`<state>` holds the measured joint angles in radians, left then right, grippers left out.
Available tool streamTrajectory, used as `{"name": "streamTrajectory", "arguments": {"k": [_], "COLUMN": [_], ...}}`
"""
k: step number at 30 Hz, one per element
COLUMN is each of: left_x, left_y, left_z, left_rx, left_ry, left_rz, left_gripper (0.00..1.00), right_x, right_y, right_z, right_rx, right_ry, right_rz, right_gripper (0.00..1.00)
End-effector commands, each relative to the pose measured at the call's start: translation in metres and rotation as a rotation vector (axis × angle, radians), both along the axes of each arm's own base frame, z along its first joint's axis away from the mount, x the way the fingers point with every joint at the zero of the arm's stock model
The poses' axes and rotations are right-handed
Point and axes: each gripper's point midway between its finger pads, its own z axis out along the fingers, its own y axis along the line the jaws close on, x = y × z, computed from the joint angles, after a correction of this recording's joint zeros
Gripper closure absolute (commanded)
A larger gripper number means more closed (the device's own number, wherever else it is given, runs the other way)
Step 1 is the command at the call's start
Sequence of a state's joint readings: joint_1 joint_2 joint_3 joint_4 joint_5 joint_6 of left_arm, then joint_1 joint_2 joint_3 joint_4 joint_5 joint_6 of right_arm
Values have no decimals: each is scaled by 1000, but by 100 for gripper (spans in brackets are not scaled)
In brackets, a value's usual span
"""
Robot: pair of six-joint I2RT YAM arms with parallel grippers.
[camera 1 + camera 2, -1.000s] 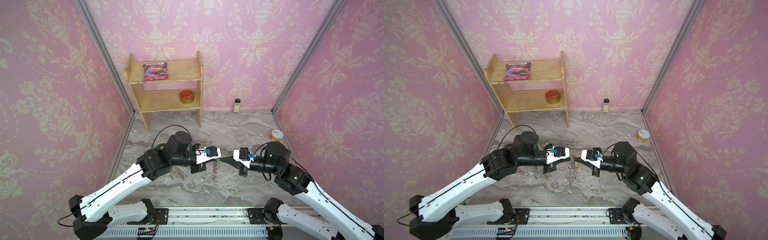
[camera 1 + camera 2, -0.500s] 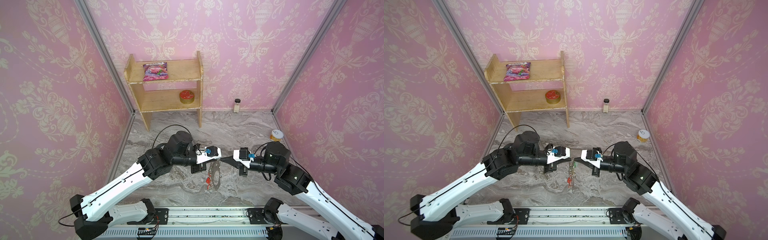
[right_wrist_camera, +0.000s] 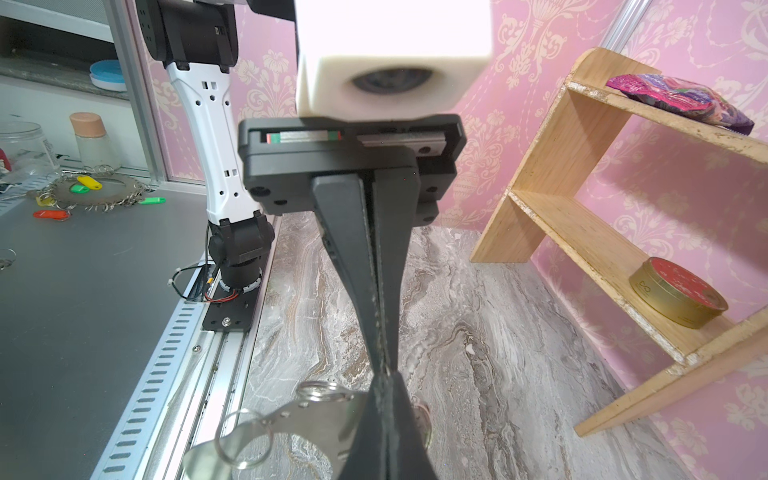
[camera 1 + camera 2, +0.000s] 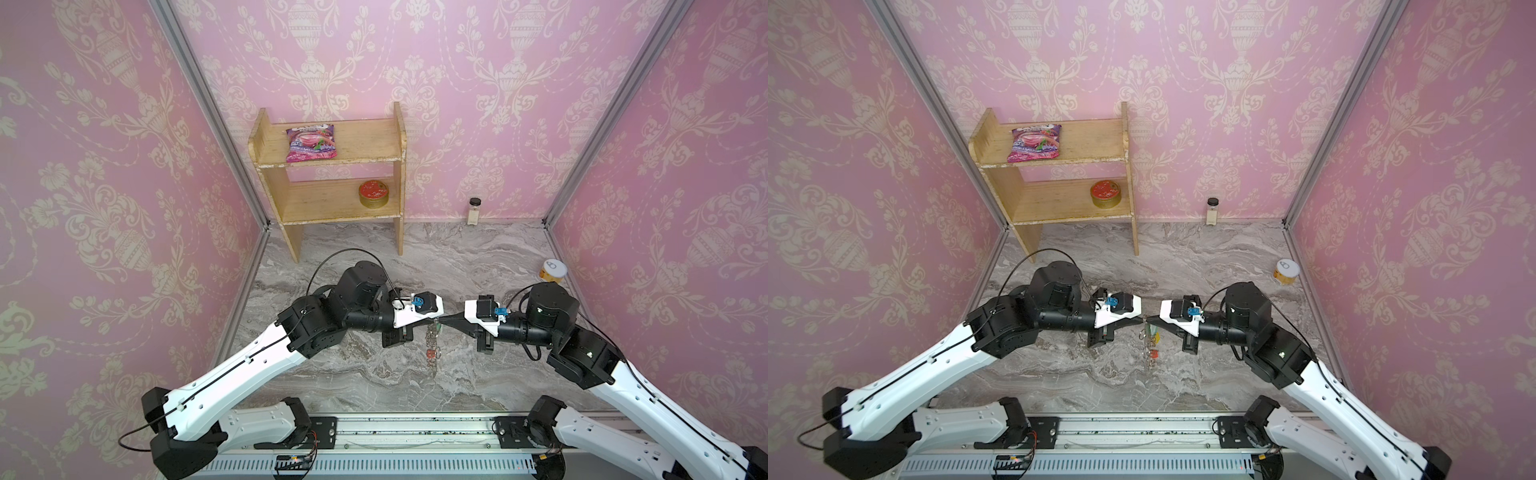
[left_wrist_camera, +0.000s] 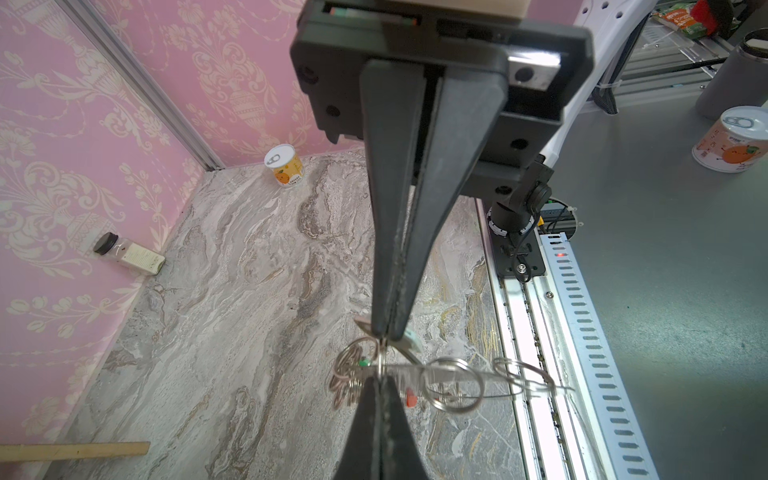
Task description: Put the keys on the keyring
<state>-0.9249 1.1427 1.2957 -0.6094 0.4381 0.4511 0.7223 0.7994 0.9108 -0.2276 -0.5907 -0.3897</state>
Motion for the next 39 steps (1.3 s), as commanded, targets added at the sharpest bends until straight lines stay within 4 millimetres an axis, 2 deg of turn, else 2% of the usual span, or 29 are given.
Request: {"name": "streamTrajectory", "arguments": {"k": [1,6,19,39], "left_x": [-8,-8,0,5], "left_y": [-6,-5,3,12], "left_z": [22,22,33,49], "left_rx": [-64,-64,-95,-159], "left_ry": [8,6,-5,-15], "left_rz": [-42,-42,1,27], "left_gripper": [100,100,100,100], "right_x": [-6,-9,-22,-19], "right_y": [4,4,3,-1], "right_z": [17,17,-3,-18], "right_rx": [29,21,-92,-164], "right_ry": [-30,-36,-40,-80], "right_rz": [33,46,56,-20], "right_gripper": [100,100,100,100]}}
